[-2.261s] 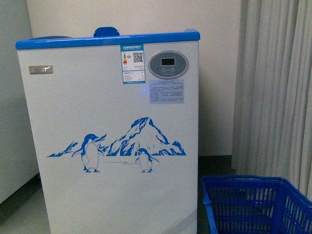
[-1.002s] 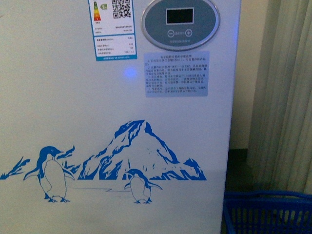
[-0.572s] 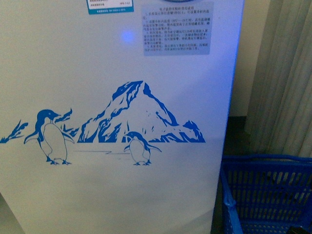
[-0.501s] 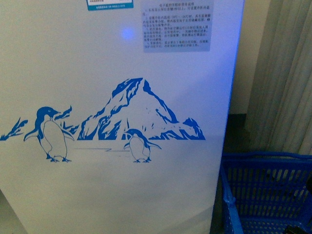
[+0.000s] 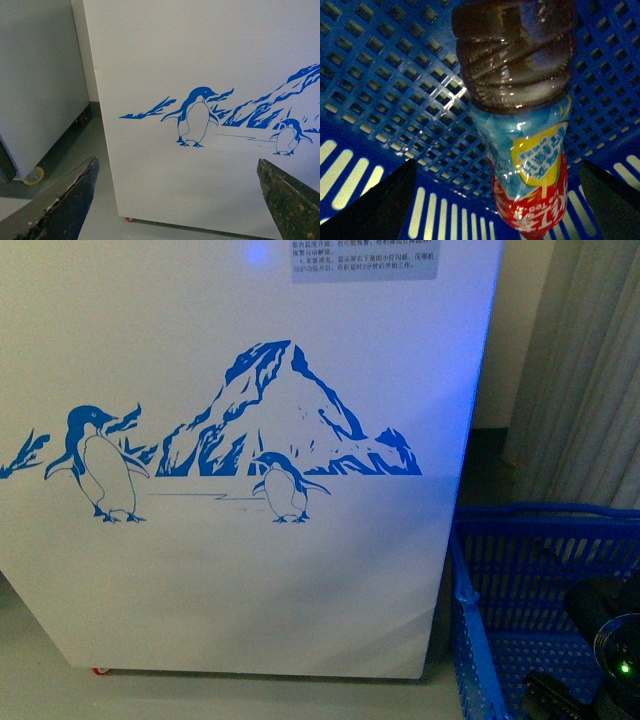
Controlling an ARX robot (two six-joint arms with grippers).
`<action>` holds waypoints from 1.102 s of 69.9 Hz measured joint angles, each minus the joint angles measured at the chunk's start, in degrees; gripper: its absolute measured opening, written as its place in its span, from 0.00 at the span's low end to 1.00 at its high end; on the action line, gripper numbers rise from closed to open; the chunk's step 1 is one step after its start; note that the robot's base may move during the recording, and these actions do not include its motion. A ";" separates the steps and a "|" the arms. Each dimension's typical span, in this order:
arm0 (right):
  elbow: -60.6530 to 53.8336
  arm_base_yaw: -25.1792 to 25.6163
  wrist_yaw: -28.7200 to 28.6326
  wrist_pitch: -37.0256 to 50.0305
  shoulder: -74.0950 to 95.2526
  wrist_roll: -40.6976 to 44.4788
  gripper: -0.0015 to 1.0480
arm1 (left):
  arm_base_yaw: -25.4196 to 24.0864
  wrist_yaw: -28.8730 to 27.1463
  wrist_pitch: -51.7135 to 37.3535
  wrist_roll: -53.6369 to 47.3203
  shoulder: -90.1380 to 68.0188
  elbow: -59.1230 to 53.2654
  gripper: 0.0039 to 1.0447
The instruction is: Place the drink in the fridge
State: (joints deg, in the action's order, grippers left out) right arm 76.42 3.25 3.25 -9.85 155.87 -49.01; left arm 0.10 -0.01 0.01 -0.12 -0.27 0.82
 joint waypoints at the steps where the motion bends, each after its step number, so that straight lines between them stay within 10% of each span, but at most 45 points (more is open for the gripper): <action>1: 0.20 0.02 0.04 0.00 0.28 0.52 0.93 | 0.00 0.02 0.00 0.00 0.00 0.00 0.92; 50: 7.65 3.43 -0.50 3.96 15.30 15.45 0.92 | 0.00 0.00 0.00 0.00 0.00 0.00 0.92; 77: -0.61 5.14 1.84 9.99 9.92 19.12 0.40 | 0.00 0.00 0.00 0.00 0.00 0.00 0.92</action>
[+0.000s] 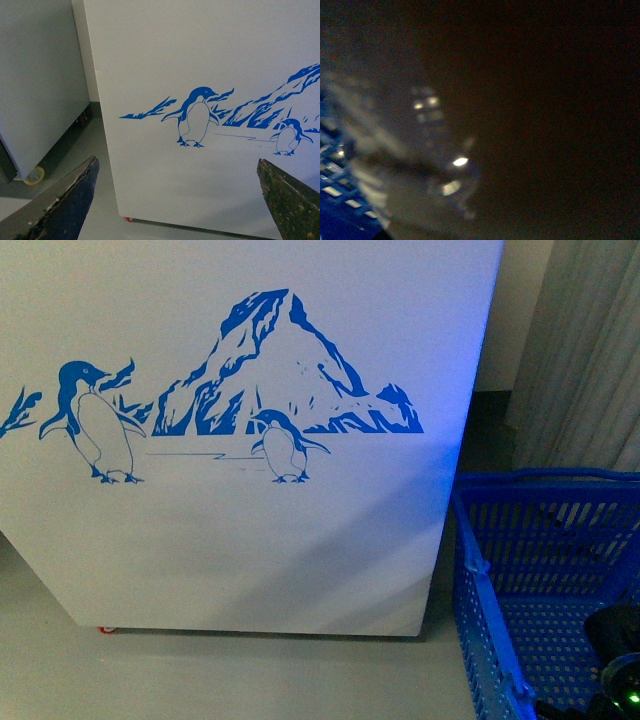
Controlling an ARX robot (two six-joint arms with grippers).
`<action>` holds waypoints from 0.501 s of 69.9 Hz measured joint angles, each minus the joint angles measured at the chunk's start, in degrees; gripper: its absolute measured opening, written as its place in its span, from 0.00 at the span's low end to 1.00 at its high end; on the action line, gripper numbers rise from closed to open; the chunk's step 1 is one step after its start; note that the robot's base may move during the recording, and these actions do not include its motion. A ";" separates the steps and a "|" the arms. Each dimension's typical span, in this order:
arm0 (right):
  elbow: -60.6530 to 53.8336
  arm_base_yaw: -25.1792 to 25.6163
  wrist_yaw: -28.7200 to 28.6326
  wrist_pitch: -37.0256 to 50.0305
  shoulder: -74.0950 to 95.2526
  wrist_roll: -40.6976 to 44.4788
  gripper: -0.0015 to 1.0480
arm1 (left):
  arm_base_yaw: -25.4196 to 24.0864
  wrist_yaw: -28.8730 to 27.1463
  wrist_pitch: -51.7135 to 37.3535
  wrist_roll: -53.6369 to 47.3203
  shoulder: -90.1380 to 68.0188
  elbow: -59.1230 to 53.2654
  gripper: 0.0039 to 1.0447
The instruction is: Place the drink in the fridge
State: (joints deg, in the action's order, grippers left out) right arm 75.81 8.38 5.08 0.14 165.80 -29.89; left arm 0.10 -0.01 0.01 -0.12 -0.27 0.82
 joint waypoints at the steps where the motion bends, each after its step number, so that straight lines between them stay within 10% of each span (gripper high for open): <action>1: -1.18 0.26 -0.11 0.15 -1.14 0.02 0.39 | 0.00 0.00 0.00 0.00 0.00 0.00 0.92; 35: -21.35 -2.43 -0.81 10.27 -69.57 15.10 0.35 | 0.00 0.02 0.00 0.00 0.00 0.00 0.92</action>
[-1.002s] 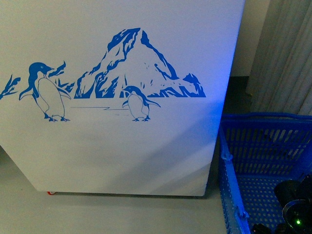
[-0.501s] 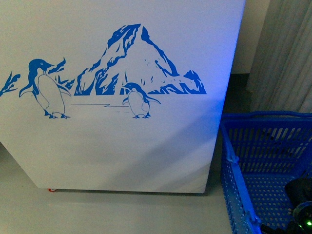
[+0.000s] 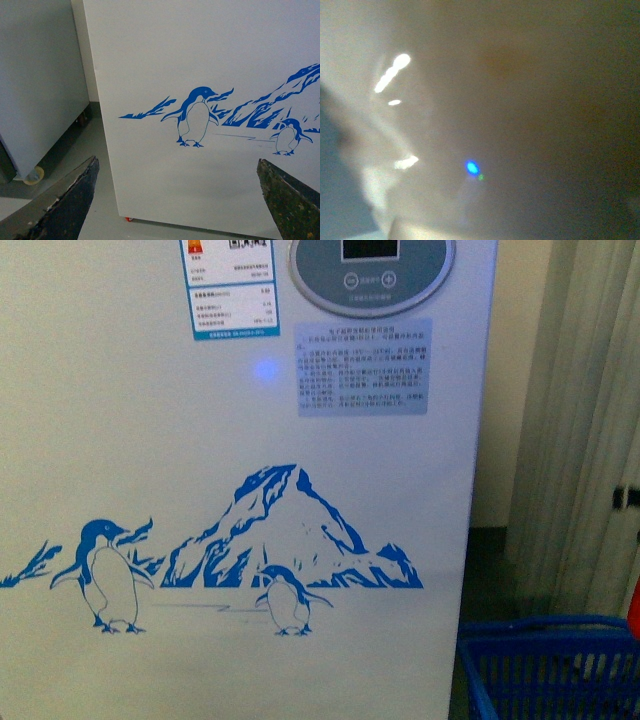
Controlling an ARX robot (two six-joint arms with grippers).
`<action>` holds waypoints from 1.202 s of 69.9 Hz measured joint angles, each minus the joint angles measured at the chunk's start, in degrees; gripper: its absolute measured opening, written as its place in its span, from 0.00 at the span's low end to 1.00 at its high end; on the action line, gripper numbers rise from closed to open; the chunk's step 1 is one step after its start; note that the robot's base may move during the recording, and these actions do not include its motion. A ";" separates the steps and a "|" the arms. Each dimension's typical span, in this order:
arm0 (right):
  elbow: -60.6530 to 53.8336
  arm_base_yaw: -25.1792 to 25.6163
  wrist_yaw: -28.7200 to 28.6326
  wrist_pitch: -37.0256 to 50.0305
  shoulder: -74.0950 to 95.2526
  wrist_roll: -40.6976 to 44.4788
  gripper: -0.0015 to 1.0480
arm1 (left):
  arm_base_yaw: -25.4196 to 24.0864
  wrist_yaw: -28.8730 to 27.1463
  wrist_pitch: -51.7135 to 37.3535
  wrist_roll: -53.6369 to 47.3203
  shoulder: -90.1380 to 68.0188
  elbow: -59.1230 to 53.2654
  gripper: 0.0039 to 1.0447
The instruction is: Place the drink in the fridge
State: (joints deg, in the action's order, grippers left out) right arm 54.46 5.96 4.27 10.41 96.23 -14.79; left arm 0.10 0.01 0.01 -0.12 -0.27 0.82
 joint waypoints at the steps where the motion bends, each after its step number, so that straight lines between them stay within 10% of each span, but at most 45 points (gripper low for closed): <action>1: -0.02 -0.11 -0.04 -0.04 -1.38 0.63 0.35 | 0.00 0.00 0.00 0.00 0.00 0.00 0.92; 38: -6.86 -9.14 -1.11 -4.04 -49.66 17.03 0.35 | 0.00 -0.02 0.00 0.00 0.00 0.00 0.92; 84: -13.20 -10.01 5.40 -10.01 -64.76 17.14 0.35 | 0.00 0.00 0.00 0.00 0.00 0.00 0.92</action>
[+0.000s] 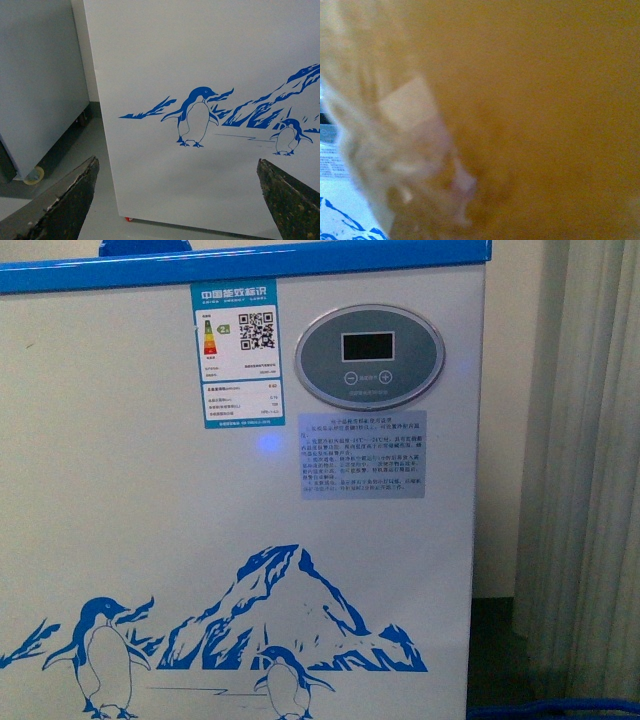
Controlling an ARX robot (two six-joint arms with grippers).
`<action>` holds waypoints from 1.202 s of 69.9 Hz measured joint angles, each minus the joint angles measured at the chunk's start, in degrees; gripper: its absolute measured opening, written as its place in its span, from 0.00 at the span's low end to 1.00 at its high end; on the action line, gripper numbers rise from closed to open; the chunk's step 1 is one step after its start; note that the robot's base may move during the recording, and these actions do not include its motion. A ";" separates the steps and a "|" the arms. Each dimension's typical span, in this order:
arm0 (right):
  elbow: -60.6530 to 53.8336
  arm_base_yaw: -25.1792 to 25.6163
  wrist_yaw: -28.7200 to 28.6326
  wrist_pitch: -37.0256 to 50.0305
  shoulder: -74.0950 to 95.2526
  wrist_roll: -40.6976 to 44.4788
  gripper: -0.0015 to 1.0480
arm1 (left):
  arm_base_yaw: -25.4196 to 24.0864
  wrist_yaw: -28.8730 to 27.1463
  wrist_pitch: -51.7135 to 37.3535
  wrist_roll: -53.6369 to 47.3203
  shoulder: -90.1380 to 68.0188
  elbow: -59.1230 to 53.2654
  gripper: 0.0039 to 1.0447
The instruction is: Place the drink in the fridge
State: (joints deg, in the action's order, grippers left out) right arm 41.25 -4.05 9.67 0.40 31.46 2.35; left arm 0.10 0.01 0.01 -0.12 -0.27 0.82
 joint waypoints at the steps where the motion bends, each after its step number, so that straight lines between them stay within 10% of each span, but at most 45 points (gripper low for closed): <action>1: -0.02 0.02 0.07 0.00 -0.02 0.00 0.35 | 0.00 0.00 0.00 0.00 0.00 0.00 0.92; 84: -0.50 0.11 -0.24 -0.04 -0.09 -0.24 0.35 | 0.00 0.02 0.00 0.00 0.04 0.00 0.92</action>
State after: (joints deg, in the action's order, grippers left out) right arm 40.75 -3.95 9.43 0.36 31.38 2.11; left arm 0.10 0.03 0.01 -0.12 -0.23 0.82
